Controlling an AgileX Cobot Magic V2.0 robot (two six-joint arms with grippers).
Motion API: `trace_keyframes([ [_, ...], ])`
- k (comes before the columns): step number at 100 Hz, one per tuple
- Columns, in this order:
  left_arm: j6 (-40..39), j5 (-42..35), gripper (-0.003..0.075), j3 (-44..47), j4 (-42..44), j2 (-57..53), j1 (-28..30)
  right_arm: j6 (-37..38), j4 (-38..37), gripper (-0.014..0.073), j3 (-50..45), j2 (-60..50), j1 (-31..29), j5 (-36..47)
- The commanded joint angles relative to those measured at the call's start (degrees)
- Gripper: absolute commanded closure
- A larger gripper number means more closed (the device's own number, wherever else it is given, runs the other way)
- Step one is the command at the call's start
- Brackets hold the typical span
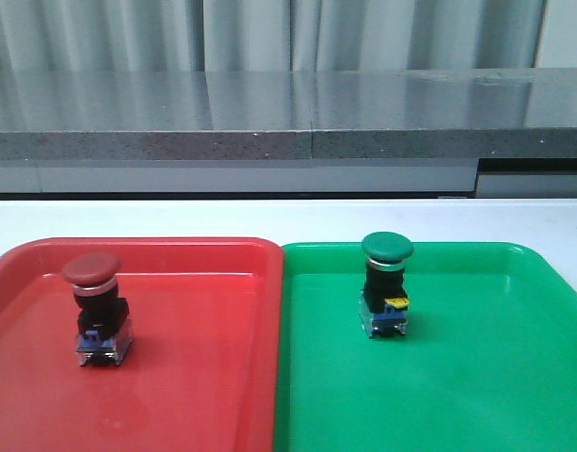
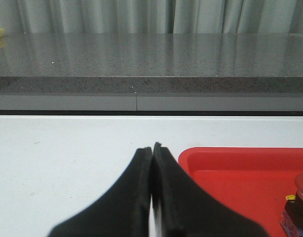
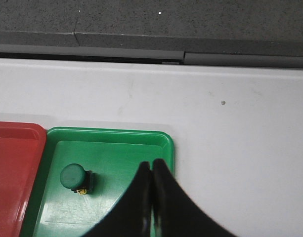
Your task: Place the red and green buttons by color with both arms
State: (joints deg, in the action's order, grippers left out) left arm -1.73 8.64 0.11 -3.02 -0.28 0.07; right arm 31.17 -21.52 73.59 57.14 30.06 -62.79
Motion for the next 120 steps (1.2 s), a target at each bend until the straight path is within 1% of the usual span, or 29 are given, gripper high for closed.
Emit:
trace_keyframes([
  [1,-0.14,-4.43,0.0741,0.66,-0.44,-1.86,0.20,0.65,-2.83,0.0655,-2.88,-4.79,-1.08,5.93],
  [13,-0.14,-4.43,0.0741,0.66,-0.44,-1.86,0.20,1.92,-4.96,0.0655,-8.66,-10.12,-1.39,7.93],
  [28,-0.14,-4.43,0.0741,0.66,-0.44,-1.86,0.20,6.63,-8.73,0.0657,-14.87,-16.09,-1.39,6.50],
  [38,-0.14,-4.43,0.0741,0.66,-0.44,-1.86,0.20,6.70,-9.88,0.0657,-17.26,-18.58,-1.39,4.56],
  [56,-0.14,-4.43,0.0741,0.66,-0.44,-1.86,0.20,6.52,-10.03,0.0657,-21.06,-23.10,-1.39,5.40],
  [65,-0.14,-4.43,0.0741,0.66,-0.44,-1.86,0.20,5.23,-10.03,0.0657,-23.07,-25.83,-1.39,6.32],
  [79,-0.14,-4.43,0.0741,0.66,-0.44,-1.86,0.20,4.60,-10.16,0.0657,-26.85,-30.76,-1.39,11.15],
  [87,-0.14,-4.43,0.0741,0.66,-0.44,-1.86,0.20,4.60,-10.77,0.0657,-30.31,-33.37,-1.58,16.55],
  [95,-0.14,-4.43,0.0741,0.66,-0.44,-1.86,0.20,4.39,-10.35,0.0657,-33.85,-36.16,-3.46,21.20],
  [109,-0.14,-4.43,0.0741,0.66,-0.44,-1.86,0.20,0.96,-4.24,0.0657,-40.32,-39.96,-9.86,27.29],
  [120,-0.14,-4.43,0.0741,0.66,-0.44,-1.86,0.20,-4.91,2.50,0.0657,-44.88,-43.75,-15.16,32.41],
])
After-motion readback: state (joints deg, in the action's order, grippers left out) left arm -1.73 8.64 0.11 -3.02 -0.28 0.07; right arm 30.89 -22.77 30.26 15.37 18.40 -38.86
